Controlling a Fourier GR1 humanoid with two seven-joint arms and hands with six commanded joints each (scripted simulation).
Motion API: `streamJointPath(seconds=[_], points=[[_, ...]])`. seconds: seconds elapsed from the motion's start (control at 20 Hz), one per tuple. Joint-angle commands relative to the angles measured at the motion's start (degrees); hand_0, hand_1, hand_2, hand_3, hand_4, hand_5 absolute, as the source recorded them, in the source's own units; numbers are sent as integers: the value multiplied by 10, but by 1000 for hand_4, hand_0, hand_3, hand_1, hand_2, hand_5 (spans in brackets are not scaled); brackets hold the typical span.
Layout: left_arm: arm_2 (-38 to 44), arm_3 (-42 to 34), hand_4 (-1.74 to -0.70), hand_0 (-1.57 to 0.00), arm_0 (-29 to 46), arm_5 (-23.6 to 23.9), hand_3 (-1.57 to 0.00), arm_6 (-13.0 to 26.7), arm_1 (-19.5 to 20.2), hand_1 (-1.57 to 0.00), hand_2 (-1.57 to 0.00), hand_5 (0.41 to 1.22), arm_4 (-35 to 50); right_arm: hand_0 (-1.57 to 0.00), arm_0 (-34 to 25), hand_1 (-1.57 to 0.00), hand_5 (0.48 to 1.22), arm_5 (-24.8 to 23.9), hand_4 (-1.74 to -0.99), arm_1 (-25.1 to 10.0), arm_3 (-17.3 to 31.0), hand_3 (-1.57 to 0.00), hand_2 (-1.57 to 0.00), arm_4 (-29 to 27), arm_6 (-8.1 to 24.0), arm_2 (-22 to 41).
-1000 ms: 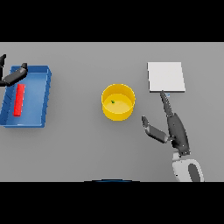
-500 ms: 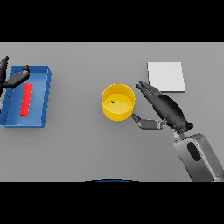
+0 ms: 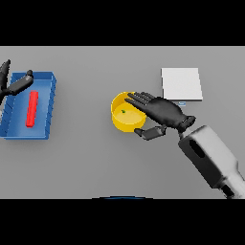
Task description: Pick up the red beaker and tilt it to pour out 1 green nut into yellow bowl. Pick up the yellow bowl and place it on the metallic measuring scale.
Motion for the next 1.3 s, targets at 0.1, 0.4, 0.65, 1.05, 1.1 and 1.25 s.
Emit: streamJointPath(seconds=[0.1,0.4,0.65,1.05,1.1,1.25], points=[[-1,-6,-796,1,7,-1,1,-5,4,1,1,716,0,1,-27,1,685,21,-1261,-5,30,1,1,11,-18,18],[0,1,-795,1,2,-1,1,-5,4,1,1,732,-1,1,-78,1,681,45,-1250,18,106,1,1,20,-45,48],[2,6,-798,1,2,-3,1,-8,5,1,1,735,0,1,-103,1,671,66,-1295,31,153,1,1,33,-30,66],[2,6,-792,1,-2,-6,1,-12,6,1,1,727,-2,1,-126,-10,756,88,-1321,38,177,-49,-30,49,-27,89],[2,3,-792,1,-4,-6,1,-10,7,1,1,725,-2,-16,-127,-40,784,87,-1339,43,179,-94,-68,55,-17,94],[6,2,-793,1,-1,-7,1,-8,13,1,1,723,1,-508,-129,-437,964,91,-1425,38,181,-359,-388,61,-27,103]])
